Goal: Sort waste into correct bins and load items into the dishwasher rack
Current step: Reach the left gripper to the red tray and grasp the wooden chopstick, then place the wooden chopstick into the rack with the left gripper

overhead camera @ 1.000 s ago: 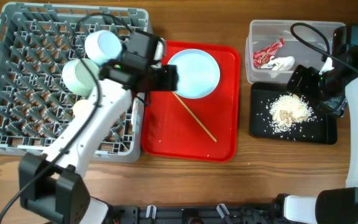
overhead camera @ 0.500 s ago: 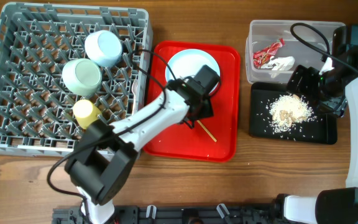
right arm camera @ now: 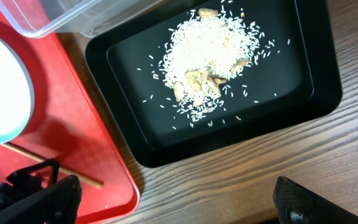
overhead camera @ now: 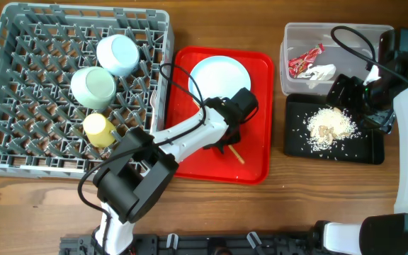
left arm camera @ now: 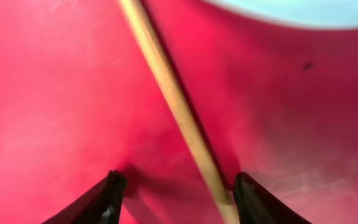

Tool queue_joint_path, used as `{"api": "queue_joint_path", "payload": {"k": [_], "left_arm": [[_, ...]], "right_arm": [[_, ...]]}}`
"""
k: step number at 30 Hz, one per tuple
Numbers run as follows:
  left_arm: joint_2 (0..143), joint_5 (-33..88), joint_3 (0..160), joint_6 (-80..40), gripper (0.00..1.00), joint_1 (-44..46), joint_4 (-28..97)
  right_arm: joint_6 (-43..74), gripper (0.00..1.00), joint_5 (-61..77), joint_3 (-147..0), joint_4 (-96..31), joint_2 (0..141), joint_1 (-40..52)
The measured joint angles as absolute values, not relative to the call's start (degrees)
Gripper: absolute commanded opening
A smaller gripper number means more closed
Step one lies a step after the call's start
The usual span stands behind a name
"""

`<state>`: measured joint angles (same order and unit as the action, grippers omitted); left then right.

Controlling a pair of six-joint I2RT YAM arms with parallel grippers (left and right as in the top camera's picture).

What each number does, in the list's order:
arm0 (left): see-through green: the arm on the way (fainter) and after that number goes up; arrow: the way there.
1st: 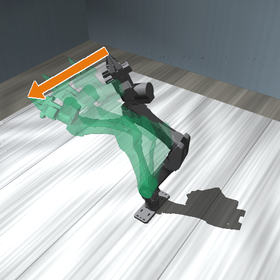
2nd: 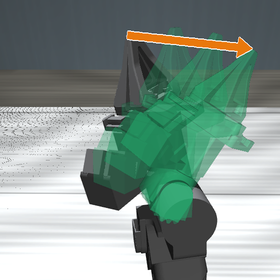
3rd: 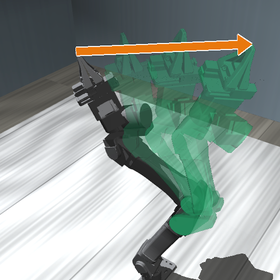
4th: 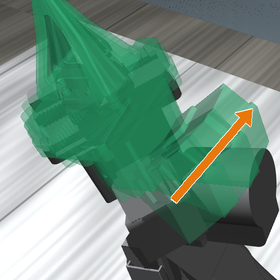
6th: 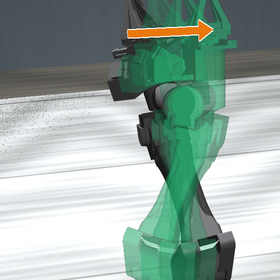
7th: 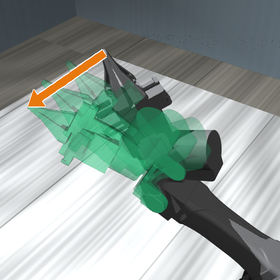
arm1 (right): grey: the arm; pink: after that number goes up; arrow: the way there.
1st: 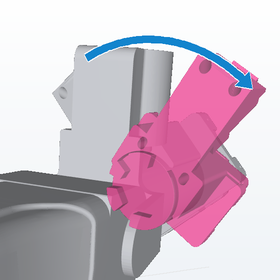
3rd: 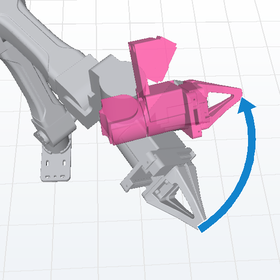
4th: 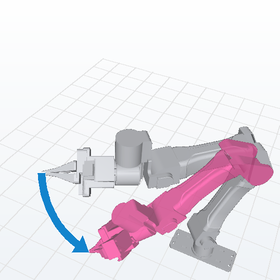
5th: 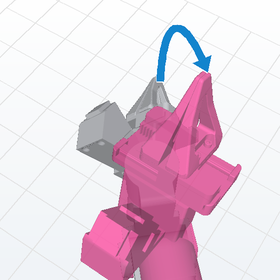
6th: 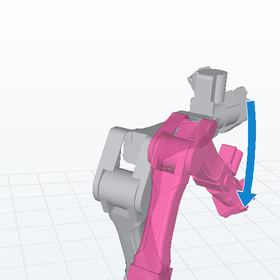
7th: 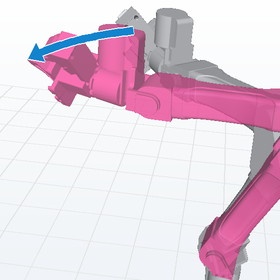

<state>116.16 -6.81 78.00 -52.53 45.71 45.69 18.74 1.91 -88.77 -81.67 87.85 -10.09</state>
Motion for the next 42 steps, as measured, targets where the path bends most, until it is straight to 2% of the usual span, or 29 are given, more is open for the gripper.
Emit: {"api": "queue_joint_path", "payload": {"k": [2,5,8,23,36,42], "left_arm": [[116.2,-6.7,78.0,-52.7,0.43,45.7,46.9],[116.2,-6.5,78.0,-53.1,0.27,45.7,48.1],[116.2,-6.2,78.0,-53.0,0.19,45.7,48.4],[116.2,-5.5,78.0,-53.1,0.04,44.7,48.8],[115.8,-3.6,78.0,-52.5,0.04,39.1,50.3],[111.2,-4.8,78.0,-42.8,0.04,34.2,51.0]], "right_arm": [[18.7,1.00,1.9,-88.8,-81.7,87.9,-10.1],[18.7,1.00,1.9,-88.8,-81.7,87.9,-10.1],[18.7,1.00,1.9,-88.8,-81.7,87.9,-10.1],[18.7,1.00,1.9,-88.8,-82.3,87.9,-10.1],[18.7,1.00,1.9,-88.8,-82.3,87.9,-10.1],[18.7,1.00,1.9,-88.8,-82.5,87.9,-10.1]]}}
